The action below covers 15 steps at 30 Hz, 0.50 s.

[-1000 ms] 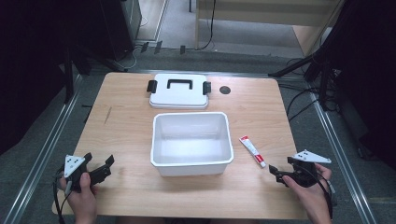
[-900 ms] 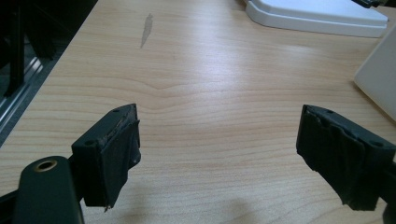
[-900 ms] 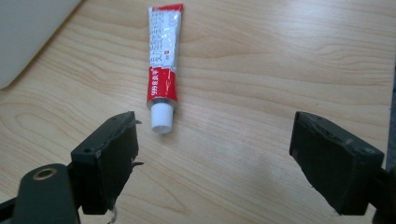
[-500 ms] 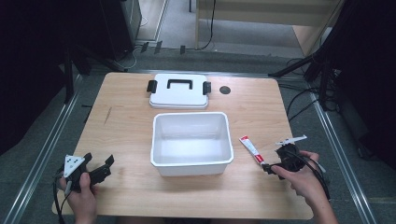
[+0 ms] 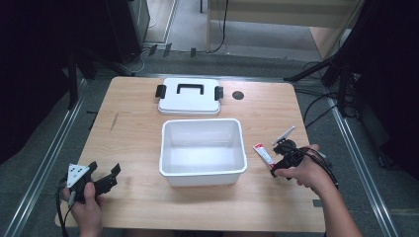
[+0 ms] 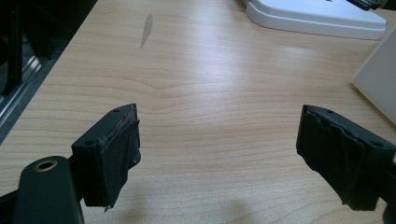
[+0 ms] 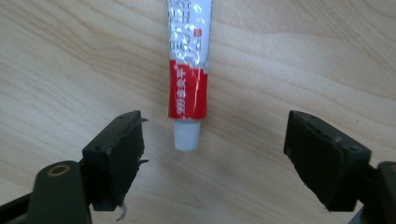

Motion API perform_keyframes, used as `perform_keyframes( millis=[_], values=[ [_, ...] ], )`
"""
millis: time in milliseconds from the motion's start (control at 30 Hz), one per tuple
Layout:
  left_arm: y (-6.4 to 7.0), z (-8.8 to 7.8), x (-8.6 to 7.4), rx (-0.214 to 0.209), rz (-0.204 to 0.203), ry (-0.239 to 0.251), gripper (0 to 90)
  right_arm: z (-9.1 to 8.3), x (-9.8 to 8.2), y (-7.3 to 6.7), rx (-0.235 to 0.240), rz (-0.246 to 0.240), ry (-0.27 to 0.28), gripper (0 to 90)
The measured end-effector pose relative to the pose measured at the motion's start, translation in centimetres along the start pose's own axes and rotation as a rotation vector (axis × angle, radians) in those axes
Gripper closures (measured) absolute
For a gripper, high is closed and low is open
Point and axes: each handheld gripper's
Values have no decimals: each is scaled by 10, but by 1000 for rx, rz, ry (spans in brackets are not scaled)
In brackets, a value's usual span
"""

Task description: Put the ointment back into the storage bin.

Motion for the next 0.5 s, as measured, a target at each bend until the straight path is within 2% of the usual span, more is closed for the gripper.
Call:
perform_keyframes(
  millis=[233,300,400,500],
  values=[
    [-1,0,0,-1,2,0,143,2,18,-4,-8,-2,-33,265],
    [-1,0,0,-2,-1,0,143,3,24,-4,-12,-2,-35,307],
    [-1,0,0,-4,-4,1,143,4,33,-3,0,13,-41,369],
    [-1,0,0,-4,-4,0,143,6,38,-1,6,11,-41,384]
  ],
)
Point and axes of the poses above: each handheld gripper's, and its own axes: z roughly forward along the jaws, x roughly out of its top, y roughly to its right, and after that the axes turned 3 degrees about z, right-handed
